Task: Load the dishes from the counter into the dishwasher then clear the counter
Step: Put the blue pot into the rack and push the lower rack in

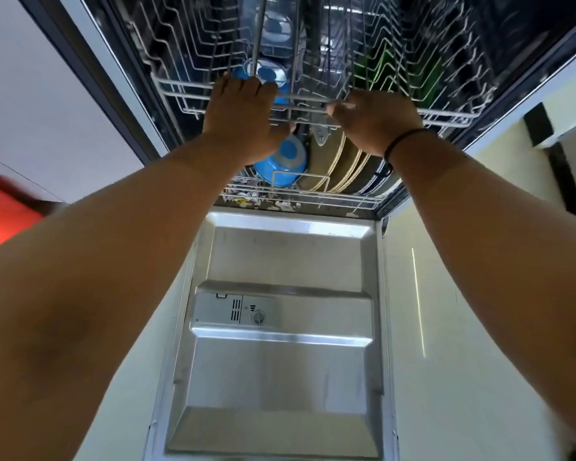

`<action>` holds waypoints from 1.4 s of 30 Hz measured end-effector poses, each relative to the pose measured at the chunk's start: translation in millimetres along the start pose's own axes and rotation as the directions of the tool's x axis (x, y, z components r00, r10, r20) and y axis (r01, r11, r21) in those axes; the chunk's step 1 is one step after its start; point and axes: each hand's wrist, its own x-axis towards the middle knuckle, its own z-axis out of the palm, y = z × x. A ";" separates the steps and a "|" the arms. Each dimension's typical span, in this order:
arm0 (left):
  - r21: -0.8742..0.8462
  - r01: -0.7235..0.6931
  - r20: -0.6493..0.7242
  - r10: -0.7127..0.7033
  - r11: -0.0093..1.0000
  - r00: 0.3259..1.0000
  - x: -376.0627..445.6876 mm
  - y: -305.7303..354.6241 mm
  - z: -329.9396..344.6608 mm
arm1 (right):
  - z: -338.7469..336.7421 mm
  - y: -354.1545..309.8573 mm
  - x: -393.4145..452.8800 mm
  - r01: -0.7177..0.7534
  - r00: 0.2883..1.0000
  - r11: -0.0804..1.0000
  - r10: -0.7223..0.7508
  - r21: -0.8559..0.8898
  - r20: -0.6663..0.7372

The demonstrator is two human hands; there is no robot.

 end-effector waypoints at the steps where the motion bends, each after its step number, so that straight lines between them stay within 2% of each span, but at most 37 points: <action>1: -0.036 0.027 -0.009 -0.027 0.999 1.000 -3.2 3.5 -4.2 | -4.3 -1.8 -6.7 -0.004 0.999 1.000 0.003 0.020 0.034; 6: -0.231 0.035 -0.115 -0.063 0.972 0.991 -70.7 21.3 -12.1 | -14.0 -15.4 -77.9 -0.001 0.990 1.000 -0.003 0.025 0.138; 8: -0.199 0.045 -0.077 -0.061 0.979 0.995 -110.3 28.6 -13.9 | -10.4 -17.0 -117.3 -0.028 0.986 0.999 0.021 0.036 0.165; 13: -0.302 0.048 0.043 -0.037 0.952 0.998 -205.5 39.3 -29.6 | 13.7 -26.5 -208.9 0.053 0.998 0.999 -0.052 -0.009 0.028; 16: -0.315 0.073 0.126 -0.034 0.946 0.991 -240.8 46.9 -35.3 | 17.7 -31.7 -245.3 0.024 0.997 1.000 -0.026 0.017 0.068; 23: -0.406 0.162 0.256 -0.059 0.899 0.965 -267.9 69.3 -64.2 | 6.3 -29.4 -277.8 -0.060 0.979 0.995 0.043 0.083 0.198; 27: -0.406 0.167 0.328 -0.027 0.898 0.944 -275.8 69.7 -80.2 | -6.9 -43.8 -290.9 -0.099 0.947 0.993 0.075 0.063 0.311; 30: -0.431 0.173 0.365 -0.004 0.886 0.931 -297.6 71.4 -86.9 | 0.5 -49.1 -316.1 -0.059 0.942 0.998 0.059 -0.010 0.330; 33: -0.478 0.173 0.346 0.003 0.861 0.938 -324.3 76.3 -95.3 | 6.4 -48.9 -341.5 -0.132 0.932 0.991 0.127 -0.008 0.340; 38: -0.511 0.142 0.318 0.033 0.848 0.948 -333.6 80.3 -98.3 | -4.1 -52.9 -349.0 -0.146 0.926 0.989 0.132 0.013 0.355; 40: -0.486 0.152 0.408 0.069 0.860 0.910 -328.1 76.2 -97.5 | -9.7 -58.6 -343.0 -0.186 0.909 0.981 0.150 0.056 0.390; 42: -0.427 0.115 0.520 0.140 0.897 0.842 -329.8 70.1 -105.3 | -17.6 -64.1 -348.3 -0.196 0.887 0.980 0.169 0.019 0.431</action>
